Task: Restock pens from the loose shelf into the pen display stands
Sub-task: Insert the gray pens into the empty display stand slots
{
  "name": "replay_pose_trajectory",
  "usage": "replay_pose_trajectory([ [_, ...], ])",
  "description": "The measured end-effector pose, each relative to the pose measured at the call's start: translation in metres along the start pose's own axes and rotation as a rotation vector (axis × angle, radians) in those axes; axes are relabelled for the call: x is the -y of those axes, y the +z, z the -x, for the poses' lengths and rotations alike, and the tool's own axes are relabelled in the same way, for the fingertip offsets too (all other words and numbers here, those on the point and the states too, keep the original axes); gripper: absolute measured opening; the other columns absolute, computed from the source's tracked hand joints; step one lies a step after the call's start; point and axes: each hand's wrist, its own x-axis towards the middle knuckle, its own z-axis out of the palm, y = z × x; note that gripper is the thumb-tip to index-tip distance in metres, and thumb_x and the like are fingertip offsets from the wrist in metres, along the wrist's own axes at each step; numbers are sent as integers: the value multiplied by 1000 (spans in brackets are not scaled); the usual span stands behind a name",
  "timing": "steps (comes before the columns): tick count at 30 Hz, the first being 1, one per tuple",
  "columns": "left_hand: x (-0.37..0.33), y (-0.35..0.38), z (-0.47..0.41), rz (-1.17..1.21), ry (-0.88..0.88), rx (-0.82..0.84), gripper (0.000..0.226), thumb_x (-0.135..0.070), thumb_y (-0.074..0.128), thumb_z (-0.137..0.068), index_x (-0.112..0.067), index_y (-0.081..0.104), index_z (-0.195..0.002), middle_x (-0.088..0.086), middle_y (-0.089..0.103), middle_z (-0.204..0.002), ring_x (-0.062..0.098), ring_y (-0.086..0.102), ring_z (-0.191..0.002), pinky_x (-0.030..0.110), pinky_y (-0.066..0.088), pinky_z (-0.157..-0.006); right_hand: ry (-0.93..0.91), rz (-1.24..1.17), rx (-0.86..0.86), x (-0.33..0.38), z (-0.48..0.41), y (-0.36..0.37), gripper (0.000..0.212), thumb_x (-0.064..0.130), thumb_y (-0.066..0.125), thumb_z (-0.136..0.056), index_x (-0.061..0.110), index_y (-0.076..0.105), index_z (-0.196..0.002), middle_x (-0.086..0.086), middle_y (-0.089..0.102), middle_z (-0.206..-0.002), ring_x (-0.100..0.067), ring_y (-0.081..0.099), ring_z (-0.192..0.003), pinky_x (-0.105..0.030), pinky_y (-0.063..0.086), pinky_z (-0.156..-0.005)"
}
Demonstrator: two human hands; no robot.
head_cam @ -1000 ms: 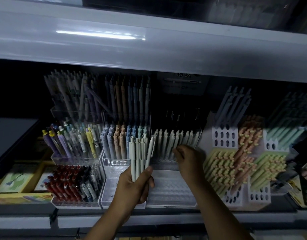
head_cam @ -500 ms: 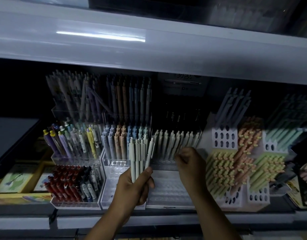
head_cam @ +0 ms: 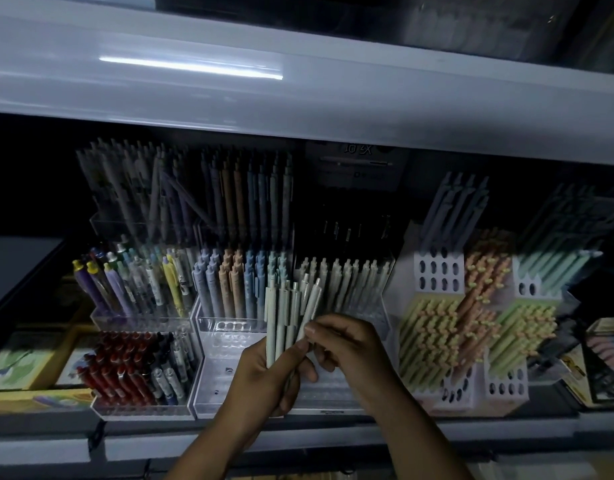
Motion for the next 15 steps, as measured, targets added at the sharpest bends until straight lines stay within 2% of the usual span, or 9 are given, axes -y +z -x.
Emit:
replay_pose_trajectory([
  [4, 4, -2, -2, 34, -39, -20, 47, -33, 67, -89, 12, 58, -78, 16, 50, -48, 19, 32, -34, 24, 28, -42, -59, -106, -261, 3, -6, -11, 10, 14, 67, -95, 11, 76, -93, -13, 64, -67, -24, 57, -59, -35, 44, -54],
  [7, 4, -4, -3, 85, -68, -48, 41, -32, 67, -88, 8, 57, -86, 21, 56, -59, 19, 31, -34, 23, 29, -41, -186, -65, -480, 3, -16, -30, 11, 9, 67, -95, 13, 75, -88, -11, 65, -65, -23, 59, -56, -33, 49, -51],
  [9, 4, -6, -4, 88, -66, -57, 40, -31, 65, -90, 8, 55, -90, 23, 59, -64, 19, 30, -35, 24, 29, -41, -287, 109, -586, -2, -25, -43, 15, 8, 65, -96, 15, 72, -86, -6, 65, -62, -20, 61, -55, -33, 52, -55],
  [12, 7, -7, -8, 80, -49, -61, 28, -27, 61, -98, 0, 52, -100, 25, 59, -68, 20, 29, -37, 26, 30, -43, -414, 497, -612, -17, -37, -55, 18, 12, 58, -101, 12, 61, -83, 4, 59, -67, -12, 63, -60, -33, 53, -60],
  [15, 9, -7, -10, 105, -36, -65, 22, -24, 58, -101, -4, 51, -106, 25, 60, -70, 19, 27, -37, 25, 29, -43, -445, 646, -604, -31, -45, -56, 29, 22, 52, -104, 10, 55, -77, 4, 51, -75, -15, 60, -67, -33, 50, -67],
])
